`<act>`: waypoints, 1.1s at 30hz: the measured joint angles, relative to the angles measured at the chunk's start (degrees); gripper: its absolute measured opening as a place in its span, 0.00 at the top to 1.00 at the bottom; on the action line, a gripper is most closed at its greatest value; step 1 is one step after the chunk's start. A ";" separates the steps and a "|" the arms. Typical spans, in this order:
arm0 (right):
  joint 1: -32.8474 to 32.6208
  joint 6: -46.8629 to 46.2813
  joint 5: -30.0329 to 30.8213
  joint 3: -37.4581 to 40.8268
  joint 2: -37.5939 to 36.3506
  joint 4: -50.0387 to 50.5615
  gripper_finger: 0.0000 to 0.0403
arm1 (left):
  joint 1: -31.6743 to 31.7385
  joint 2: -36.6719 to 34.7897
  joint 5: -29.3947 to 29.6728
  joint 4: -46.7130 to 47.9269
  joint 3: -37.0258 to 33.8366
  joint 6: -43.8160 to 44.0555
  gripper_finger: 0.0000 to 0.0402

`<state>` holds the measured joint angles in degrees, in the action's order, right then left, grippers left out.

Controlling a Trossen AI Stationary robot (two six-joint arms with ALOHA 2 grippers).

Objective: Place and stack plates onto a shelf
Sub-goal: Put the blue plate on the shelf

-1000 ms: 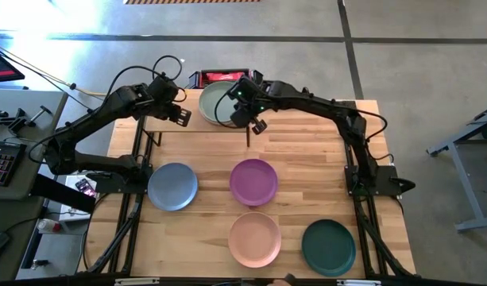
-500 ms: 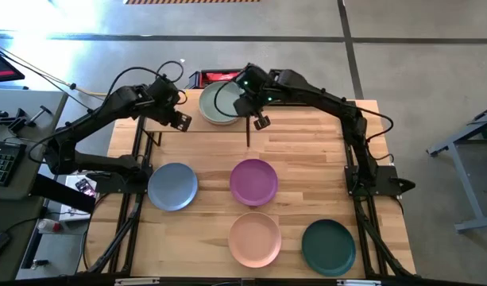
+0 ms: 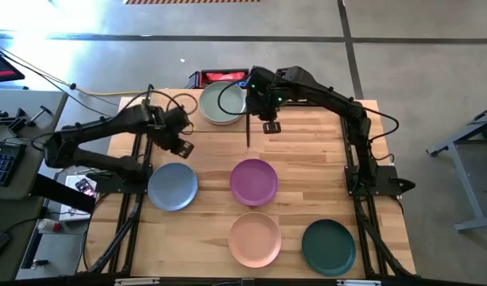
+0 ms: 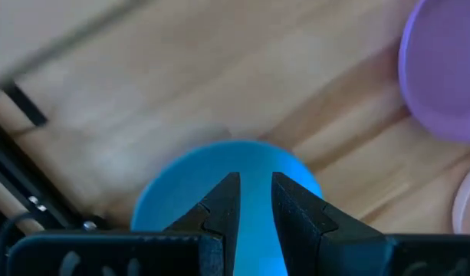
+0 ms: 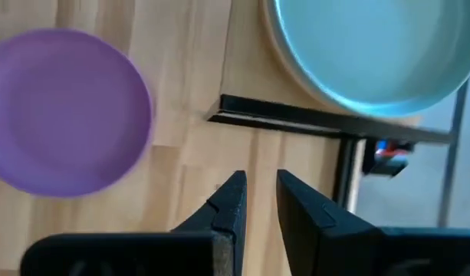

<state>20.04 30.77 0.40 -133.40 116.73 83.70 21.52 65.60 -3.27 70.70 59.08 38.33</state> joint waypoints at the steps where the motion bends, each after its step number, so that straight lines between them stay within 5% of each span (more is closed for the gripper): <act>1: -0.19 -1.59 0.00 0.00 0.00 0.40 0.87 | -1.08 0.00 -0.46 -0.06 -0.41 0.49 0.84; 12: -2.84 -12.19 -0.21 0.00 0.04 1.09 0.87 | -12.22 0.00 -5.96 -0.02 -3.96 4.09 0.84; 33: -11.93 -22.98 0.29 0.04 0.07 1.28 0.87 | -30.04 4.82 -5.15 -4.99 -3.96 14.67 0.84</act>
<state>8.11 7.78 0.70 -133.36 116.79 84.98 -8.51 70.43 -8.43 65.71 55.11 53.00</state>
